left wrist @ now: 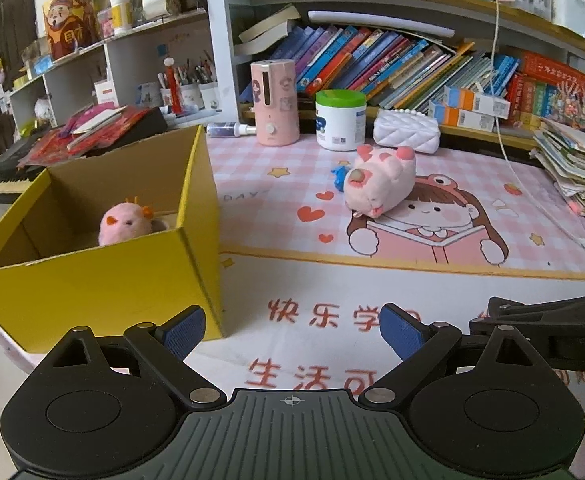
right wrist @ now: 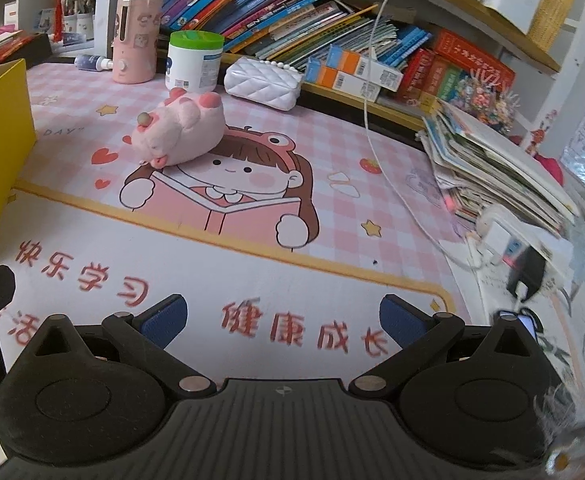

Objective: Organize objects
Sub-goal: 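Grasp the pink pig plush with the left gripper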

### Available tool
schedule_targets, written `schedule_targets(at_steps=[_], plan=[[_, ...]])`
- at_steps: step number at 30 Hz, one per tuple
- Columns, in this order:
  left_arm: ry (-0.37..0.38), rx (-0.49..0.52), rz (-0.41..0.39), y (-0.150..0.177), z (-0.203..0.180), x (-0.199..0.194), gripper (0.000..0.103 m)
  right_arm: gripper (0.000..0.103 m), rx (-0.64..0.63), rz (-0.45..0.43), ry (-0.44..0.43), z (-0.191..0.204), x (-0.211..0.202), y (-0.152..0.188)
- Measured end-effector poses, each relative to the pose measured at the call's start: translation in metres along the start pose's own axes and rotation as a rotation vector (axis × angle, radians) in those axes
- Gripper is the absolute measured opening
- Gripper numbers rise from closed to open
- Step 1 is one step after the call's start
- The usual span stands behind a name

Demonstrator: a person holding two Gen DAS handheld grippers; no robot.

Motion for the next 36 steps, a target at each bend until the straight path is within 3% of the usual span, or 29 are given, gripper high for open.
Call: schedule_targets(at_steps=[7,16,24,36], plan=[[-0.026,-0.016,-0.021,-0.015,-0.017,0.016,0.094,0.103,0.036,-0.054,-0.079,-0.018,0.023,-0.021],[-0.028,-0.015,-0.021,-0.036,-0.041,0.058,0.094,0.103,0.061,-0.123,-0.118,-0.04,0.056,-0.049],[-0.002,-0.012,-0.023,-0.054,-0.064,0.115,0.094,0.103,0.105,-0.186,-0.077,-0.066,0.078,-0.072],[0.015,0.083,-0.003,-0.075,-0.101,0.186,0.094,0.103,0.138,-0.155,-0.026,-0.098,0.088,-0.066]])
Point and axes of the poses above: each gripper's, at about its wrist camera, not at the fingertips, and x roughly the way its jaws point, z to its left, y to its underside, the point moved 1 cm from there along x, roughly the way its jaws point, and after that the axes turned 8 degrees about -z, right-handed, at the moved point
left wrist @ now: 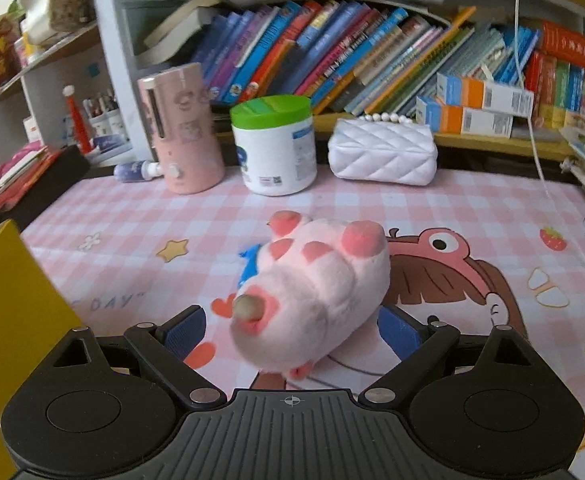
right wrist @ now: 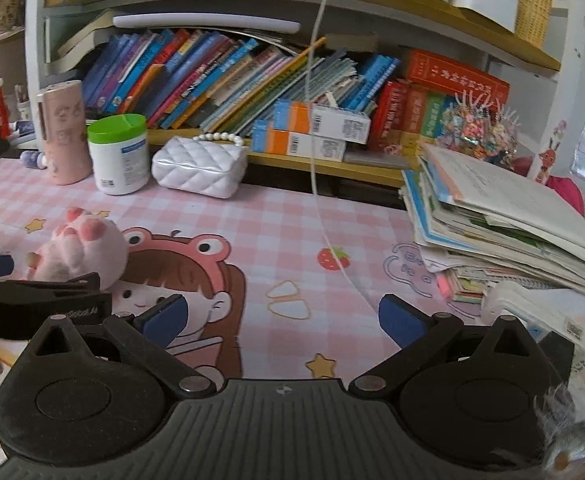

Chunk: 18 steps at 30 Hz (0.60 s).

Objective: Organize objects
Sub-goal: 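Grasp the pink pig plush with the left gripper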

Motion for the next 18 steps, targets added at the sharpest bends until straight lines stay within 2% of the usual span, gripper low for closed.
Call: schedule_targets(at_steps=[3,6,7,9,13,18], plan=[[0.0,0.009,0.012,0.0,-0.002,0.013,0.09,0.103,0.005,0.005,0.015,-0.006,-0.001,0.002],[0.024,0.017,0.029,0.0,-0.002,0.02,0.063,0.103,0.006,0.009,0.025,-0.008,-0.002,0.003],[0.026,0.021,0.023,0.001,-0.001,0.019,0.056,0.103,0.006,0.008,0.027,-0.008,-0.002,0.003],[0.043,0.021,0.019,0.001,0.001,0.013,0.05,0.103,0.004,0.007,0.025,-0.007,-0.002,0.003],[0.058,-0.022,-0.006,0.003,0.014,-0.016,0.047,0.103,0.004,0.007,-0.004,0.0,0.0,0.001],[0.061,-0.064,0.008,0.017,0.038,-0.059,0.047,0.103,-0.01,0.004,-0.098,0.023,0.008,-0.003]])
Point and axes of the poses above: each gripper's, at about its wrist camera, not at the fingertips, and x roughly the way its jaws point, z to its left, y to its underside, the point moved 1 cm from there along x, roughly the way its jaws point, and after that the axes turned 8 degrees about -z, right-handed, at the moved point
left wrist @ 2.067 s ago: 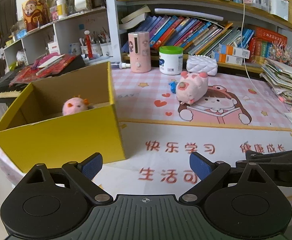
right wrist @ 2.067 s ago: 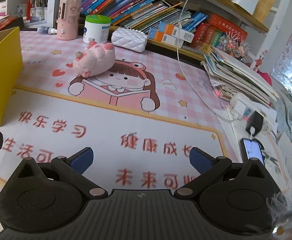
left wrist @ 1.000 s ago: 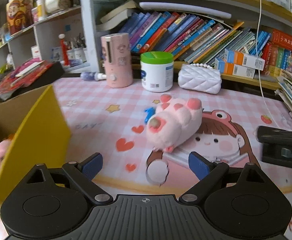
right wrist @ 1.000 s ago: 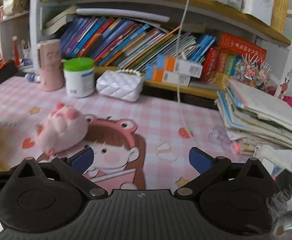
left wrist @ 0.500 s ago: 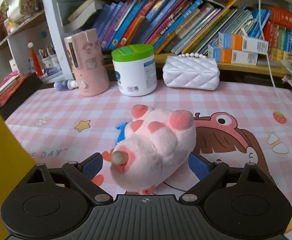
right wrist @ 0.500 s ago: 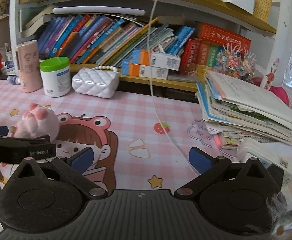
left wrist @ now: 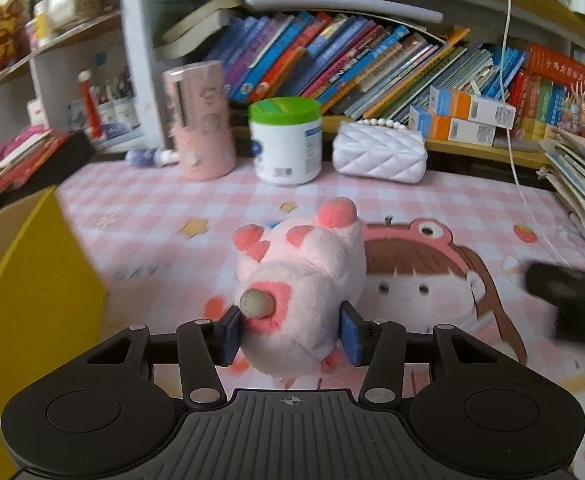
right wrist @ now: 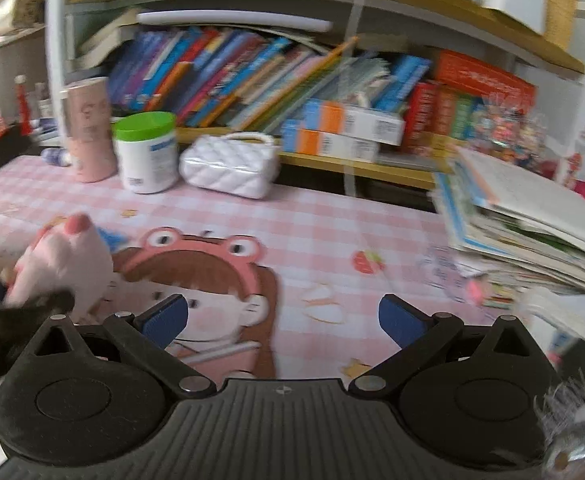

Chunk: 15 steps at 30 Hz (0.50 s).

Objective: Organize objects
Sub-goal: 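Grasp the pink pig plush with the left gripper, then grasp the small blue toy with the right gripper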

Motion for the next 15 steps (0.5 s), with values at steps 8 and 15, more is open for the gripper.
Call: schedule_targets(at_steps=[8,15], plan=[[-0.035,-0.063,0.068,0.03,0.028,-0.053,0.047,0.103,-0.065,0.032,-0.214,0.051,0.043,-0.001],[-0.061,-0.107,0.09,0.041,0.038,-0.072,0.047,0.101,-0.188,0.037,-0.367,0.106,0.093,-0.001]])
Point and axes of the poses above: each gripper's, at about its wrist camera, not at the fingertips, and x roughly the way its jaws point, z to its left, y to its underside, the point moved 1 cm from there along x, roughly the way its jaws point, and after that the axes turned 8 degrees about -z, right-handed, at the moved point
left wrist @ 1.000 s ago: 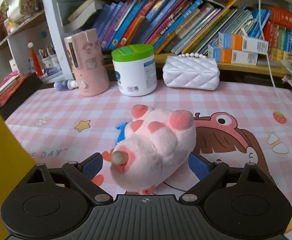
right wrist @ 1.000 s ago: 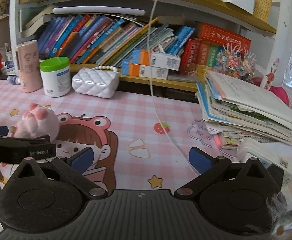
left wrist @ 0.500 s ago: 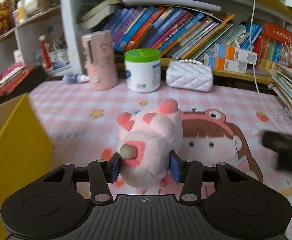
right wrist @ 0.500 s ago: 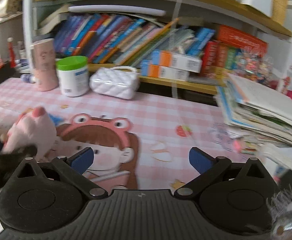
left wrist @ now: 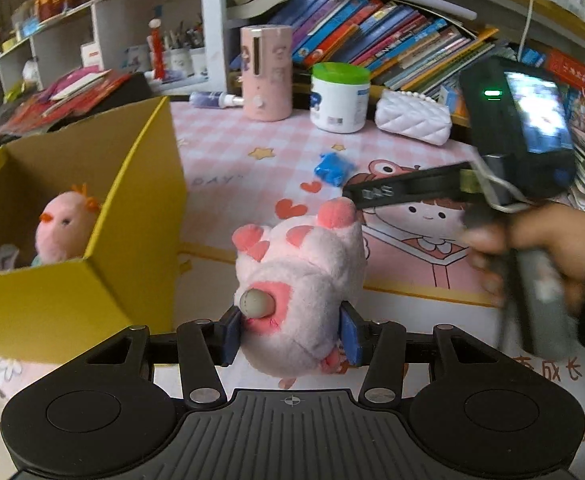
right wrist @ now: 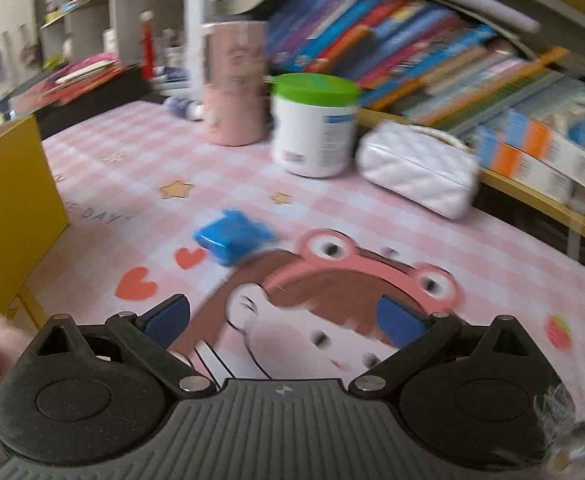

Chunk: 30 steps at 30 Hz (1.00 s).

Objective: Organize objects
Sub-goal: 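Grasp the small blue toy with the right gripper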

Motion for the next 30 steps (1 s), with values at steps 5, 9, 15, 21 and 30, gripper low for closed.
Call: schedule_targets(at_steps=[5,9,15,21,30], plan=[[-0.013,-0.013,0.008,0.004,0.003,-0.006,0.047,0.101,-0.066,-0.036,-0.077,0.016,0.037,-0.015],[-0.024,-0.02,0.013,0.006,0.004,-0.01,0.047,0.09,-0.106,-0.033,-0.067,0.02,0.062,-0.025],[-0.035,-0.027,0.007,0.007,0.004,-0.014,0.047,0.063,-0.081,0.007,-0.093,0.019,0.08,-0.026],[-0.039,-0.031,-0.003,0.007,0.005,-0.017,0.047,0.041,-0.041,-0.006,-0.108,0.016,0.072,-0.024],[-0.009,-0.024,-0.037,0.007,0.004,-0.027,0.047,0.026,0.02,0.014,-0.063,0.007,0.042,-0.017]])
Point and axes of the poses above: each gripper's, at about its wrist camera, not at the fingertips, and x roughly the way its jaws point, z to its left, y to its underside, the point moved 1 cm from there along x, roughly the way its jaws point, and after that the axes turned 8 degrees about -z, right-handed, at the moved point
